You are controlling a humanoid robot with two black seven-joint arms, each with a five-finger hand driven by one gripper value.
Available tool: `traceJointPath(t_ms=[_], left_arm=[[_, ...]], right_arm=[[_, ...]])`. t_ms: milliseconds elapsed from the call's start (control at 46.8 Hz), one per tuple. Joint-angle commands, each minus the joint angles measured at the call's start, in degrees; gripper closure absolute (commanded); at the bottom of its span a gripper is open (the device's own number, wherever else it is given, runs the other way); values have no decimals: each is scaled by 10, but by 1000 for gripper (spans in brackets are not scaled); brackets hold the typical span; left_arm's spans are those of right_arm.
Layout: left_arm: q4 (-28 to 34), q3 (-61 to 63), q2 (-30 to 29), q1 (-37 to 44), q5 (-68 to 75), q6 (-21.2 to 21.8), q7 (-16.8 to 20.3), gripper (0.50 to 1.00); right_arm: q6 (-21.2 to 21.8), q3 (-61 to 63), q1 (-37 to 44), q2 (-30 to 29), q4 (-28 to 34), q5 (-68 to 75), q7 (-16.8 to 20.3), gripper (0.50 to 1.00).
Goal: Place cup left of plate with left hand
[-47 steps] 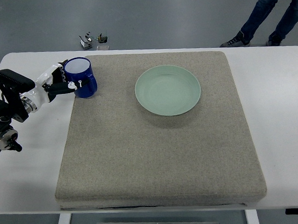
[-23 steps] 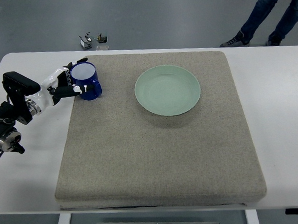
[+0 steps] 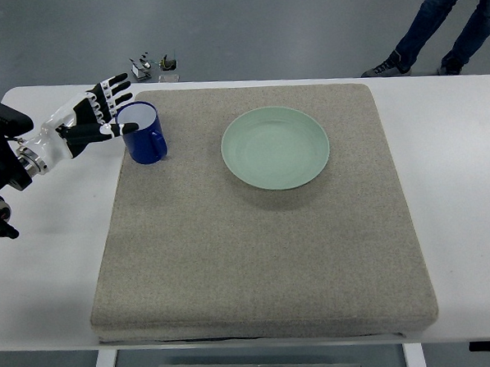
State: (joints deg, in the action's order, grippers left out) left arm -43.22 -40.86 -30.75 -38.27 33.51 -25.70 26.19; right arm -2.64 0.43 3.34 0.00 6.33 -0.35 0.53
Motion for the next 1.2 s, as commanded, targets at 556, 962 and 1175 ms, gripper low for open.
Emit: traceJointPath(t_ms=[556, 962, 1175], left_arm=[[89, -7, -19, -75, -179, -93, -148, 500], [118, -8, -14, -116, -365, -93, -322, 500], [113, -8, 1, -116, -389, -93, -325, 500]], right_arm=[[0, 0, 0, 0, 0, 0, 0, 566], [0, 0, 0, 0, 0, 0, 0, 566], [0, 0, 0, 0, 0, 0, 0, 566]])
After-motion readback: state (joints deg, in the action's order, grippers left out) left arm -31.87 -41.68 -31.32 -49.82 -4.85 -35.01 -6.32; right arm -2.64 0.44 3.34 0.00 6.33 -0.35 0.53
